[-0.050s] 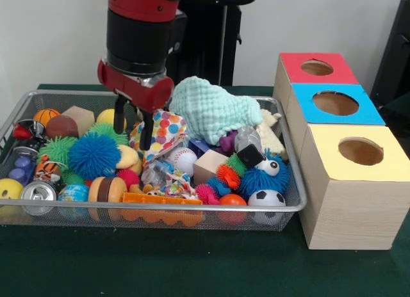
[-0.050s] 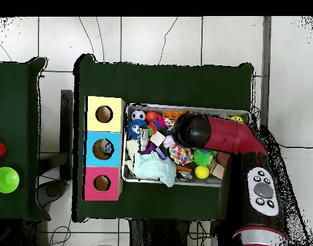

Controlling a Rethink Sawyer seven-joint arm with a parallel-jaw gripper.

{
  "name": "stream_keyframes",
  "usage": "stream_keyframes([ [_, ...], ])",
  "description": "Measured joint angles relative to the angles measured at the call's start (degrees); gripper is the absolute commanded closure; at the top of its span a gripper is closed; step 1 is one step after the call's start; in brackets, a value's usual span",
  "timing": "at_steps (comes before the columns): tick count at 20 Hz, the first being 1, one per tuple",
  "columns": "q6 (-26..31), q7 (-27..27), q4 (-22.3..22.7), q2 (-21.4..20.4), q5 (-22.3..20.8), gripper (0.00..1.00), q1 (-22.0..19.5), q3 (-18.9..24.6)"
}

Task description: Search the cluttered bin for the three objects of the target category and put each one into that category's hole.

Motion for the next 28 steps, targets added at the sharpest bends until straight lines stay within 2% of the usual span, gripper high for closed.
stream_keyframes([
  [9, -2.8, 0.0, -0.4, 3.8, 1.0, 0.00, 1.8, -0.3],
  [28, -3.6, 0.0, -1.5, 8.1, 1.9, 0.00, 0.5, -0.2],
])
